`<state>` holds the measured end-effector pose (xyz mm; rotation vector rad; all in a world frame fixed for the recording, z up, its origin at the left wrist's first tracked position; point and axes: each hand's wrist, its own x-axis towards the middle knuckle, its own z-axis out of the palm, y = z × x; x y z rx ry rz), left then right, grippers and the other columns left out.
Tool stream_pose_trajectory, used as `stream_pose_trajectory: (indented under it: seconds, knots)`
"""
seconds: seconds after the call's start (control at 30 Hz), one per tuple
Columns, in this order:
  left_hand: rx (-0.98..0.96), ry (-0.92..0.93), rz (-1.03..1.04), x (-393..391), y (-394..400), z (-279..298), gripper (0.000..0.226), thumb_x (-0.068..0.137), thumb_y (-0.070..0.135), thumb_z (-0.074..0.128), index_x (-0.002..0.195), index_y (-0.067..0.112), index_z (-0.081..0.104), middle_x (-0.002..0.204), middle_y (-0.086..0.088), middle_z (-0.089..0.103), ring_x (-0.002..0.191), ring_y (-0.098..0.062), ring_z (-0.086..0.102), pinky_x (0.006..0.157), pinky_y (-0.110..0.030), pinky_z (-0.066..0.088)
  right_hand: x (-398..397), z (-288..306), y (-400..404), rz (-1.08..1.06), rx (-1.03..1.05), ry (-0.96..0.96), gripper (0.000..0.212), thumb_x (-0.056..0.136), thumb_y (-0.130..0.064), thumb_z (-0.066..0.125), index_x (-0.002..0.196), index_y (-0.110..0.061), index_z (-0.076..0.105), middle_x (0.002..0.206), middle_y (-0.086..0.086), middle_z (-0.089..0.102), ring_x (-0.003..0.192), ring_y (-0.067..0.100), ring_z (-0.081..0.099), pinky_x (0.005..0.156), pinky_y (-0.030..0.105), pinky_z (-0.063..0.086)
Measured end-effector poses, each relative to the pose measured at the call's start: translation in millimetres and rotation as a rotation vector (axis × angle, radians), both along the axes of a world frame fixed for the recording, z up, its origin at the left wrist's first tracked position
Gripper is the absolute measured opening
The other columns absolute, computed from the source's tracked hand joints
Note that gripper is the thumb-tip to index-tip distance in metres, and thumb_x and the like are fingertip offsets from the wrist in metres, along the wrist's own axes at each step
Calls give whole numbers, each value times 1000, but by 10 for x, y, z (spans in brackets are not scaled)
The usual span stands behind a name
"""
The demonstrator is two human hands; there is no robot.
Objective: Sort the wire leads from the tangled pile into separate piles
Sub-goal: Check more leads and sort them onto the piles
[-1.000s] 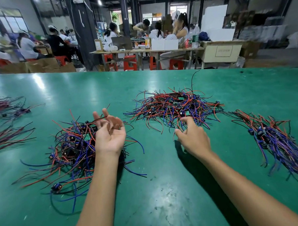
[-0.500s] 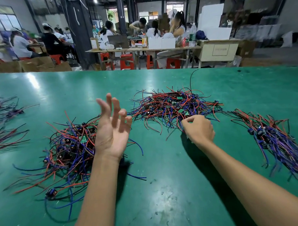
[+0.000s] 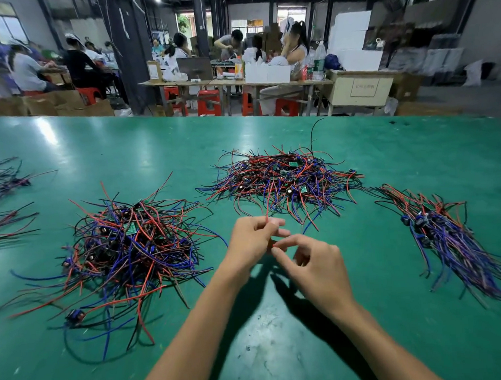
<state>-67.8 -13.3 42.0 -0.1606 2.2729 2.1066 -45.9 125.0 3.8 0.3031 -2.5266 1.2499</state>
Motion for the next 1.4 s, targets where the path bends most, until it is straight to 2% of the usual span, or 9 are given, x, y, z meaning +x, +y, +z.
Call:
stream_pose_trajectory:
  seconds: [0.3,0.4,0.57,0.7,0.8,1.0,1.17,1.3,1.4]
  knots:
    - [-206,169,276,-102,-243,-2,31,108,20,41,108,12,71,75,-3,72,52,-9,51,51,-18,42,-742,120,-220,-149,6,-278,26,94,-46,54,100,-27,70,79,1,74,79,30,72,77,46,60]
    - [-231,153,256,-114,-278,-22,33,108,21,39,108,14,71,74,1,71,47,2,48,52,-16,39,-1034,178,-384,-240,54,-360,44,95,-51,50,87,-14,73,81,4,75,76,30,72,77,44,61]
    - [-161,118,332,-194,-345,-23,32,106,19,39,109,14,71,72,-1,67,56,-7,48,47,-16,41,-1257,193,-493,-371,45,-435,29,87,-44,63,91,-19,76,95,2,75,88,29,72,87,39,57]
    - [-139,72,373,-207,-373,4,26,100,19,49,100,17,76,66,1,57,52,-9,41,42,-17,33,-1145,204,-465,-358,-178,-385,16,82,-40,67,82,-27,77,85,-1,76,85,26,72,80,41,61]
    - [-77,15,387,-190,-372,21,21,93,25,62,97,10,76,67,1,55,58,-11,44,54,-27,32,-916,221,-411,-239,-347,-320,21,82,-46,72,84,-25,75,63,-5,72,58,7,66,63,30,54]
    - [138,-206,179,-174,-343,33,22,91,37,66,100,17,61,91,-6,75,64,-14,49,59,-26,41,-331,184,-250,-50,-115,-129,18,75,-43,75,74,-27,67,58,-10,67,59,7,66,62,28,52]
    - [303,-242,38,-127,-242,-23,37,90,13,74,116,-5,54,78,-9,73,61,-15,67,56,-24,58,-15,115,-161,158,92,12,16,76,-47,69,80,-33,63,74,-23,69,58,6,60,61,27,51]
    - [400,-228,-13,-103,-219,-52,45,87,3,74,112,9,37,95,-17,75,74,-23,72,75,-37,60,15,114,-134,224,113,3,15,80,-47,72,84,-34,66,77,-24,70,66,3,62,67,26,52]
    - [455,-152,-35,-84,-222,-8,50,88,-4,70,120,7,32,102,-23,74,89,-30,74,82,-40,61,14,119,-94,167,171,21,30,82,-67,61,87,-38,68,75,-24,69,67,-2,62,64,18,48]
